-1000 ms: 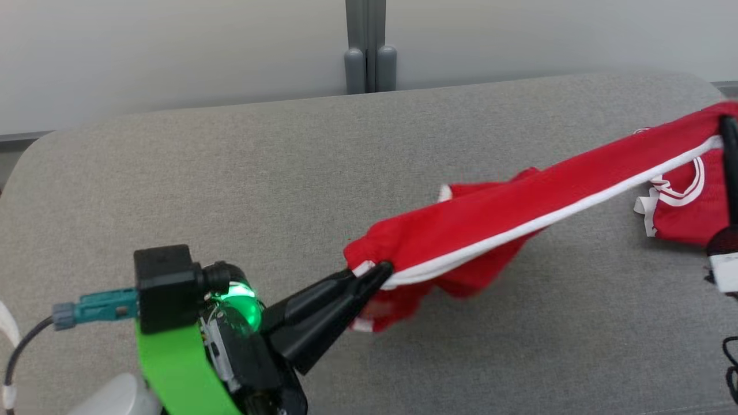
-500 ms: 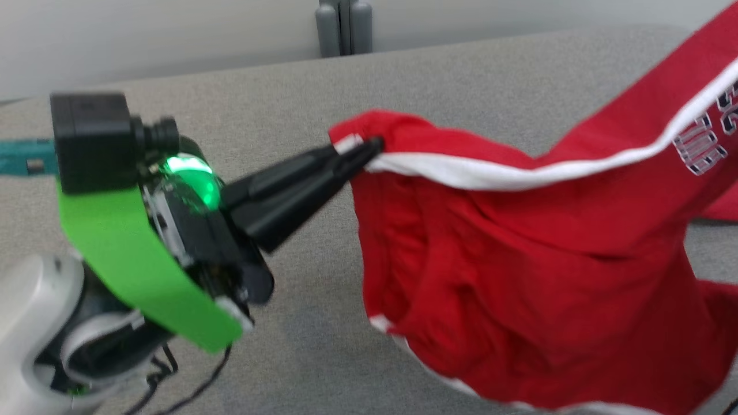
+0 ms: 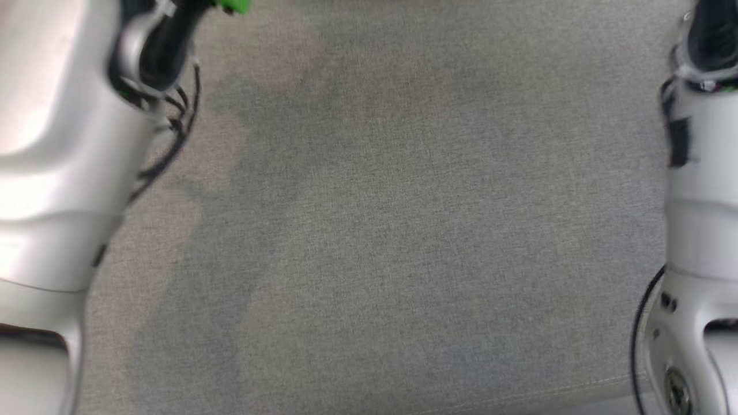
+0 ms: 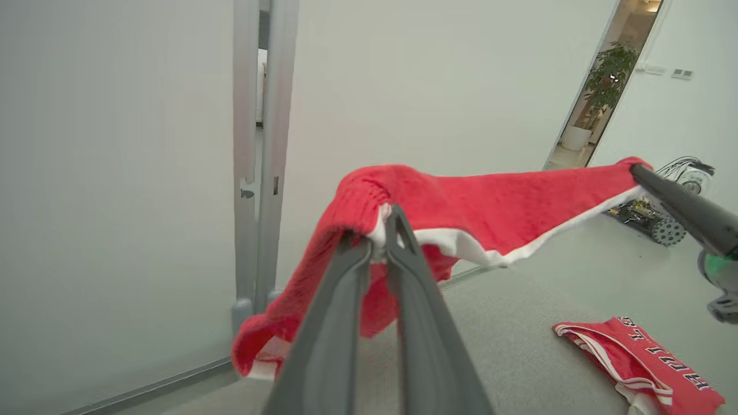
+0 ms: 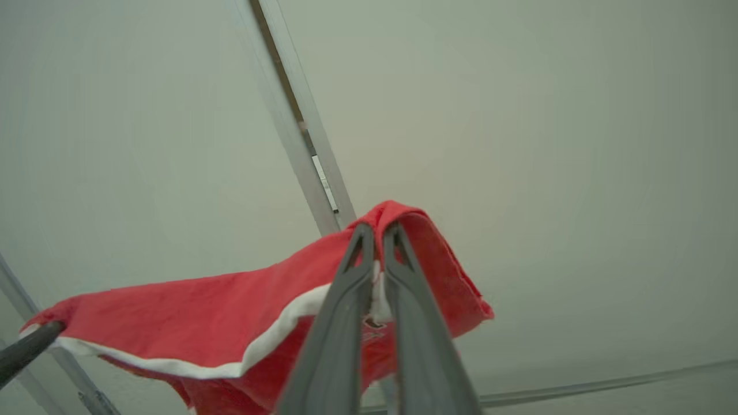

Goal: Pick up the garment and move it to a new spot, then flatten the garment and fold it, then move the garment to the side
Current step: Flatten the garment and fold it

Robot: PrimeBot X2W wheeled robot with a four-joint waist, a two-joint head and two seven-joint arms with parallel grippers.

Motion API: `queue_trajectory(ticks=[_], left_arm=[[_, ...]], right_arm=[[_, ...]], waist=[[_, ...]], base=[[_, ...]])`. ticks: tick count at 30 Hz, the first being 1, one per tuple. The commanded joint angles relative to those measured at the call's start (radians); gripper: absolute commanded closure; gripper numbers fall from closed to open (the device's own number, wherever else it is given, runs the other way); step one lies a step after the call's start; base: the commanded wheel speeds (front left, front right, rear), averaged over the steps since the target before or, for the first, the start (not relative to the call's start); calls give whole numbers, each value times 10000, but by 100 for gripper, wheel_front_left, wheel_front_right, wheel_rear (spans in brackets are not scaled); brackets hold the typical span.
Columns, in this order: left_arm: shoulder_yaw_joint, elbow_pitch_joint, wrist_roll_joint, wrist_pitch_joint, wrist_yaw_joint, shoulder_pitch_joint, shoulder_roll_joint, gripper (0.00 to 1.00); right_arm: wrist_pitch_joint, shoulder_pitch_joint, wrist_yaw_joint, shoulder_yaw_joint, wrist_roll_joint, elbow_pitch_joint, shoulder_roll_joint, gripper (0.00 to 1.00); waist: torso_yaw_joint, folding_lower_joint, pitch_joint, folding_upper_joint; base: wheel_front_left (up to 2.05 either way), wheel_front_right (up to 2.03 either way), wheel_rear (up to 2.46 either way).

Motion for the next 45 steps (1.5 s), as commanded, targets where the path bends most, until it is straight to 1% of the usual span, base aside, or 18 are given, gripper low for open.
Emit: queue_trajectory(ticks=[1,3,5,6,8,10,13,17,20,22,24,26,29,33,36,40,42,45], left_arm=[[-144,634,-140,-297,-199,608,-245,100],[-347,1366,-252,-637,-390,1190,-389,100],[-627,1687,-356,-838,-534,1870,-414,100],[-732,1744,-451,-922,-572,2231,-417,100],[-925,1687,-606,-1222,-613,3192,-364,100],[-1132,1351,-863,-1603,-656,4398,-238,100],[-1381,638,-1227,-1908,-643,6213,-87,100],[-1802,-684,-1687,-1976,-44,8764,185,100],[-1861,-2051,-2052,-2031,630,10326,565,100],[-1931,-2984,-2215,-2017,1006,11020,720,100],[-1970,-3770,-2305,-1981,1374,11505,893,100],[-1922,-4386,-2366,-1903,1653,11646,961,100],[-1942,-4809,-2347,-1524,1886,11141,871,100],[-1635,-4896,-2773,-961,2020,9967,134,100],[-1442,-4385,-3025,-536,2126,8876,-549,100],[-1350,-3238,-2802,-243,2265,7458,-1158,100],[-1275,-2633,-2933,-131,2257,6927,-1553,100],[-1117,-1754,-3188,86,2143,6218,-1971,100]], right_arm=[[-391,648,1,223,91,479,72,100],[-792,1430,0,521,321,963,87,100],[-1080,2260,1,827,575,1110,82,100],[-1180,2680,1,965,668,1071,-31,100],[-1480,3797,-2,1190,860,887,-411,100],[-1791,5191,-2,1295,1292,525,-705,100],[-1962,7300,-2,983,2081,-253,-1073,100],[-1977,10763,-10,237,2771,-1684,-1446,100],[-1821,13030,-11,-282,2879,-2792,-1440,100],[-1669,14034,-13,-585,3117,-3498,-1311,100],[-1534,14581,-13,-1026,3215,-4030,-1239,100],[-1287,14540,-14,-1300,3159,-4375,-1222,100],[-760,13704,-11,-1426,2941,-4505,-1379,100],[93,11714,-10,-1236,2725,-4040,-1771,100],[748,9870,-5,-959,2431,-3170,-2248,100],[1347,7816,-5,-519,1984,-1857,-2731,100],[1493,6902,-5,-318,1755,-1257,-2929,100],[1576,5855,-5,11,1529,-448,-3150,100]], waist=[[-77,-2,132,0],[-129,-2,10,0],[-177,-2,20,0],[-185,-2,57,0],[-151,-2,40,0],[-99,-2,-256,0],[82,-2,-768,0],[536,-2,-1502,0],[731,-2,-1886,0],[779,-2,-2050,0],[812,-2,-2160,0],[857,-2,-2207,0],[946,-2,-2155,0],[1131,-2,-1507,0],[1364,-2,-945,0],[1682,-2,-314,0],[1836,-2,-76,0],[2055,-2,165,0]], base=[[0,0,0],[0,0,0],[0,0,0],[0,0,0],[0,0,0],[0,0,0],[0,0,0],[0,0,0],[0,0,0],[0,0,0],[0,0,0],[0,0,0],[0,0,0],[0,0,0],[0,0,0],[0,0,0],[0,0,0],[0,0,0]])
